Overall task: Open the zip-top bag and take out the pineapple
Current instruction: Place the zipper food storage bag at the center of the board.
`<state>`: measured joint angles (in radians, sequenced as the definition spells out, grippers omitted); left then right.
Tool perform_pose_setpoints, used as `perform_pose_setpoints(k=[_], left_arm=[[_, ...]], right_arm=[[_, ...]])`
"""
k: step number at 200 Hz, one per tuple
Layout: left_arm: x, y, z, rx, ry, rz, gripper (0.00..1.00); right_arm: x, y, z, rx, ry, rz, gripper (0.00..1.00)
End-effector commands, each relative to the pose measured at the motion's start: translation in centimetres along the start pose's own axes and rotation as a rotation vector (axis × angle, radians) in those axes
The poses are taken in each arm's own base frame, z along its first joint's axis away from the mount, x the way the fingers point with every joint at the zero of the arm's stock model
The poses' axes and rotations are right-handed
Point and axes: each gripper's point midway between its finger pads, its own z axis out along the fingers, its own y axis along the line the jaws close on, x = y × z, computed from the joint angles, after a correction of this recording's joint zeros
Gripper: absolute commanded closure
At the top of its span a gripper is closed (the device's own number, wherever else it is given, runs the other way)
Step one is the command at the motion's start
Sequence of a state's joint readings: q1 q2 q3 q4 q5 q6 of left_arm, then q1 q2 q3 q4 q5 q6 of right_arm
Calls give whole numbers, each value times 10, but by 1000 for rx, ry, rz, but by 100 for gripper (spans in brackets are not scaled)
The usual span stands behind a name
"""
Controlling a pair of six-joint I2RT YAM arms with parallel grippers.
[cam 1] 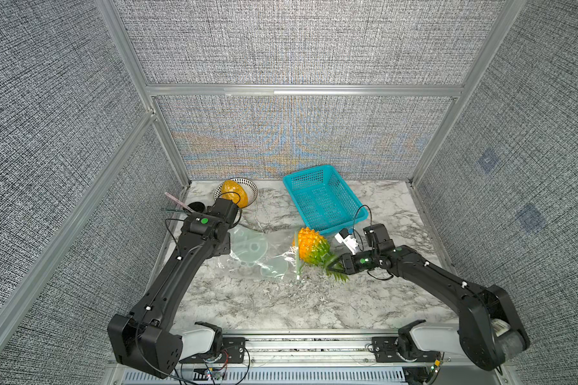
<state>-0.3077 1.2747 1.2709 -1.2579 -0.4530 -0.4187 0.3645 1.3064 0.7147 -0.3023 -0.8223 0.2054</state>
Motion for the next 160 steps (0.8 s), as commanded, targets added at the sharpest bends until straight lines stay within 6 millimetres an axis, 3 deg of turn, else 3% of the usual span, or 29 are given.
perform_pose_setpoints(k=[1,18,29,46,83,120,160], left_arm=[[-2,2,-4,12,-17,-6,85],[-10,-16,-12,132,-44,-66,80],[-16,-40,-19,276,-60,-78,79],[-23,-73,-22,452,-64,-173,68],[-16,-117,4,606,20,-299,63],[20,-108,52,428,155,-306,63],[32,-98,81,298,211,-255,65]], right_arm=[[-3,1,-4,5,-14,-22,85],[-6,2,-5,12,-15,-26,85],[-6,2,-5,19,-10,-27,85],[-3,0,-6,31,3,-31,85],[-3,-1,-7,40,1,-29,85],[-5,1,-11,45,-12,-29,85],[3,-1,-16,52,-15,-20,85]])
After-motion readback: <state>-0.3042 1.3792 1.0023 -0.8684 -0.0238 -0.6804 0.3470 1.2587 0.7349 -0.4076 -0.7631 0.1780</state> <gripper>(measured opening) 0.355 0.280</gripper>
